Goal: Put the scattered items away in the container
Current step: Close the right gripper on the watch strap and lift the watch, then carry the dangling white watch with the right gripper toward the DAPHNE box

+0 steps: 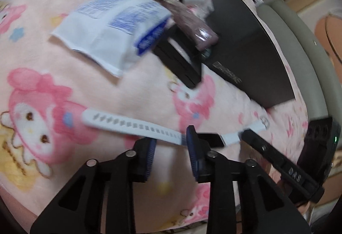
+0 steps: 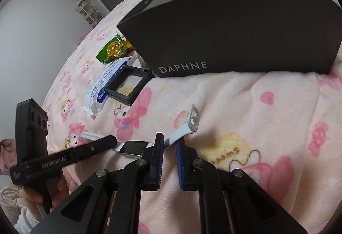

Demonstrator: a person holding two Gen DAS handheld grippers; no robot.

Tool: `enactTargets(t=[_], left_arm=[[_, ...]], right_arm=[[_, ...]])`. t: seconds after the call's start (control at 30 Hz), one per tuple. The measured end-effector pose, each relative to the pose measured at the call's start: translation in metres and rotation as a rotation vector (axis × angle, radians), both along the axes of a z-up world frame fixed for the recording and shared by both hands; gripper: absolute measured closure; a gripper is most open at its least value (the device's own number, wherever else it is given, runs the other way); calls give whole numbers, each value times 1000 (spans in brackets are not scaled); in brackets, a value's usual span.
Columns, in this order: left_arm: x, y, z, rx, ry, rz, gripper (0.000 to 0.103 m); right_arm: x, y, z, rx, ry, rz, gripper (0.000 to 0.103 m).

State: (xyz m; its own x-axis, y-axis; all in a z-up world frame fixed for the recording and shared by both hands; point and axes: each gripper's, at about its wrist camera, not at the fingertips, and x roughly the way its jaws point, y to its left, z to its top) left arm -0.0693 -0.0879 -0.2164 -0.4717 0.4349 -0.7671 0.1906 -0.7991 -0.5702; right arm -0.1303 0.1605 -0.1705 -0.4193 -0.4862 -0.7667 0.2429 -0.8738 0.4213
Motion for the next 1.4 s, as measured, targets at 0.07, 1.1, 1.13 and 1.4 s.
enactTargets(t=[0.07,1.1,1.13,1.4], left_arm=[[-1,-7,-4,28,-12,29,69],[-5,19,-6,-85,2,-47,95],[-4,21,-4,-93,8,-52,96],[7,41,23,-90,81,-50,98]], right_arm=[[-2,2,-4,-12,-19,-4,94],[-13,0,-11,-12,-27,-10,95],[-11,-1,-6,-8,-9,3,96],[6,10,26,-3,61,36,100]])
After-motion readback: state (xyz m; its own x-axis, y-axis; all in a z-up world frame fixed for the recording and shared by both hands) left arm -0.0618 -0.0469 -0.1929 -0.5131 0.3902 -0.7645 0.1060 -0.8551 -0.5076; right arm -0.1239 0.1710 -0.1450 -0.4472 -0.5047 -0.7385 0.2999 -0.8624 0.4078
